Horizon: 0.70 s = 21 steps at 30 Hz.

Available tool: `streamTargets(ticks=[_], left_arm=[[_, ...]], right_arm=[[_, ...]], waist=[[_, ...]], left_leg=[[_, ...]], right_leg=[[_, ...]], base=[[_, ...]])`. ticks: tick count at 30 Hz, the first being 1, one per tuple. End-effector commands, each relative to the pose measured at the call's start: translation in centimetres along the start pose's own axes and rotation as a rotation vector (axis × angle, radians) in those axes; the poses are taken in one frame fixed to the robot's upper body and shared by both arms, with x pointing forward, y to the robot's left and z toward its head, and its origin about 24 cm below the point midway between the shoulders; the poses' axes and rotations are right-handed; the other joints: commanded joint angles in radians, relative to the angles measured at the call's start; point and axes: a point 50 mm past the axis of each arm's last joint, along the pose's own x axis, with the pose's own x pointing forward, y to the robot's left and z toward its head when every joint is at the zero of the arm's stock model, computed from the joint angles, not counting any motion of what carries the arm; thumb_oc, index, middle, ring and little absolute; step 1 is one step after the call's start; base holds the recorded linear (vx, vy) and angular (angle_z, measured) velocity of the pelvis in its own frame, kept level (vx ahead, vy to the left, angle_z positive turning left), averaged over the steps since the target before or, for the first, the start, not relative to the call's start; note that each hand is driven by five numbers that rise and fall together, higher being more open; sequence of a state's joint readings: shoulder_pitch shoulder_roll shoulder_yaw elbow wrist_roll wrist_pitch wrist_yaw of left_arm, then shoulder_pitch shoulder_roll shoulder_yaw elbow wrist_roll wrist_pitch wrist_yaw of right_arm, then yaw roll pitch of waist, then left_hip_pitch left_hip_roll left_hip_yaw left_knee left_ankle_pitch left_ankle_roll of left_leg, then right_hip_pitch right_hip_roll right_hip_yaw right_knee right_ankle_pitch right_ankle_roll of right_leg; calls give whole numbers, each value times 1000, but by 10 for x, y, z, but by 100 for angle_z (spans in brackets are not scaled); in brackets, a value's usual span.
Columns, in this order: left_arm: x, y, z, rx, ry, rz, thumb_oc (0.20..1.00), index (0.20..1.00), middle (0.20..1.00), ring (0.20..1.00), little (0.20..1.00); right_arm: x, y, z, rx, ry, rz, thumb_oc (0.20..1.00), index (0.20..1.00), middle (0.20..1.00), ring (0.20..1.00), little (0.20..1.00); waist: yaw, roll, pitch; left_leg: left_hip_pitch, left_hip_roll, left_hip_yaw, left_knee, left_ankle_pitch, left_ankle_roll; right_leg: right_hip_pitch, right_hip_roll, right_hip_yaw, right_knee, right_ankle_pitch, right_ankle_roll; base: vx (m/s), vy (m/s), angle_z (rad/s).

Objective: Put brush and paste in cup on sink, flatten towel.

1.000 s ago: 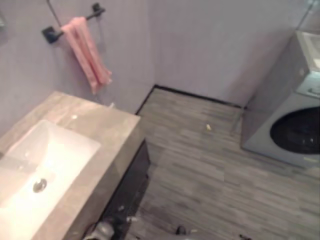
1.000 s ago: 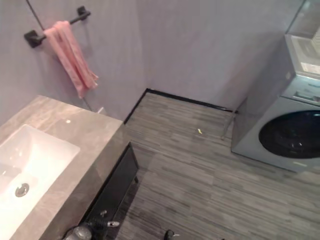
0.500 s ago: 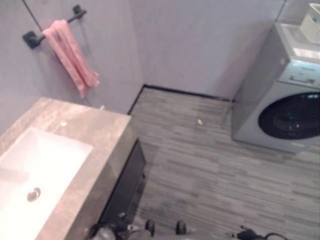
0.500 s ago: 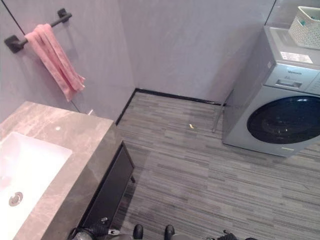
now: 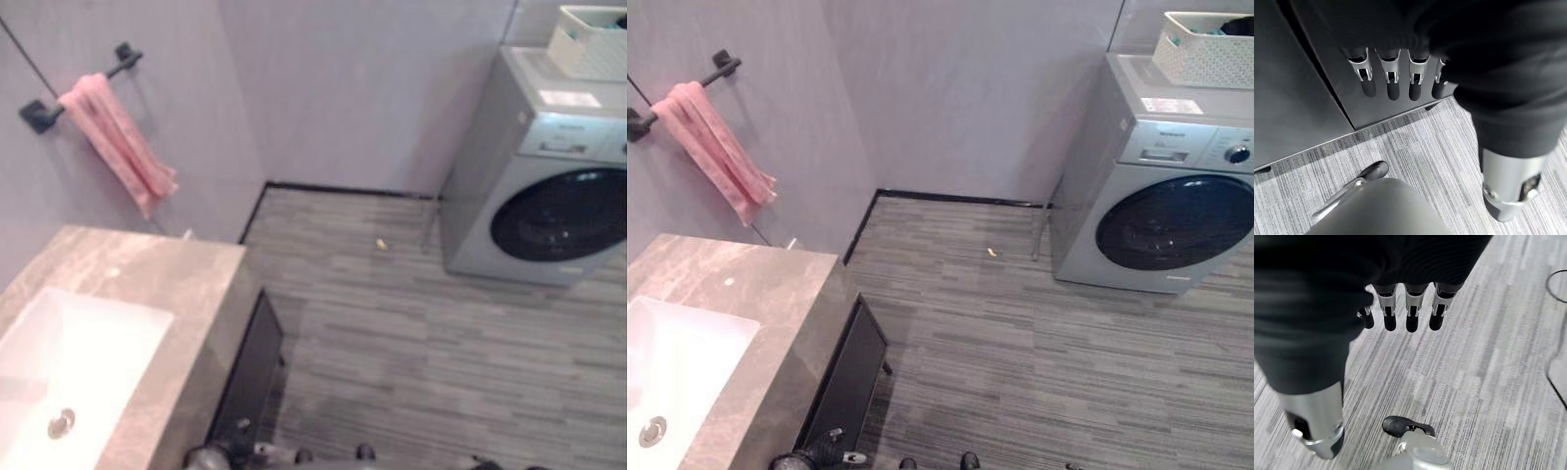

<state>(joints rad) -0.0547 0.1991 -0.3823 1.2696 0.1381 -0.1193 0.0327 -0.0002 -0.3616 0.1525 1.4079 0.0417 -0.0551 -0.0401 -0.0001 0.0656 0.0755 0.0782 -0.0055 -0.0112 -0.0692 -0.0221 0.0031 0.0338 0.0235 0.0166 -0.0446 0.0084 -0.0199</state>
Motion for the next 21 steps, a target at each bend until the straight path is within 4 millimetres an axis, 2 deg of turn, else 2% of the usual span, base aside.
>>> streamTargets(ticks=[1,4,6,7,9,11,20,21], left_arm=[[3,9,6,38,4,0,1000,1000,1000,1000,1000],[2,12,4,59,12,2,1000,1000,1000,1000,1000],[3,18,9,75,-3,14,1000,1000,1000,1000,1000],[4,22,13,76,-15,27,1000,1000,1000,1000,1000],[4,23,16,80,-21,30,1000,1000,1000,1000,1000],[5,27,23,92,-38,41,1000,1000,1000,1000,1000],[6,30,26,79,-31,59,1000,1000,1000,1000,1000],[6,27,24,67,-22,55,1000,1000,1000,1000,1000]], right_arm=[[-1,-14,-7,45,52,-34,1000,1000,1000,1000,1000],[0,-14,-5,36,49,-25,1000,1000,1000,1000,1000],[0,-11,-3,27,42,-15,1000,1000,1000,1000,1000],[-1,-7,-8,23,52,2,1000,1000,1000,1000,1000],[-1,-6,-9,21,54,3,1000,1000,1000,1000,1000],[-2,-5,-16,16,72,12,1000,1000,1000,1000,1000],[-4,-19,-29,53,111,-29,1000,1000,1000,1000,1000],[0,4,-1,14,2,-5,1000,1000,1000,1000,1000]], waist=[[9,-18,-21],[20,-15,-29],[25,-19,-24],[20,-28,-23],[16,-35,-23],[13,-55,-28],[6,-81,-28],[7,-86,-25]], left_leg=[[-41,-93,-1,64,-113,106],[-40,-89,27,43,-107,112],[-44,-83,32,52,-106,110],[-44,-83,27,55,-105,105],[-48,-86,22,58,-106,103],[-57,-90,13,63,-95,93],[-51,-83,-25,58,-76,64],[-52,-81,-32,59,-70,57]], right_leg=[[-12,-12,27,29,-74,79],[-28,-15,52,14,-48,91],[-46,-2,30,69,-68,90],[-41,19,-1,136,-112,76],[-38,24,-16,146,-130,72],[-28,32,-26,114,-128,52],[18,47,-60,43,-118,23],[23,48,-66,36,-118,17]], base=[[-43,169,-33],[-45,93,-47],[-41,-37,-41],[-13,-65,-11],[-26,-79,12],[-54,-126,11],[-6,-145,15],[-9,-162,23]])
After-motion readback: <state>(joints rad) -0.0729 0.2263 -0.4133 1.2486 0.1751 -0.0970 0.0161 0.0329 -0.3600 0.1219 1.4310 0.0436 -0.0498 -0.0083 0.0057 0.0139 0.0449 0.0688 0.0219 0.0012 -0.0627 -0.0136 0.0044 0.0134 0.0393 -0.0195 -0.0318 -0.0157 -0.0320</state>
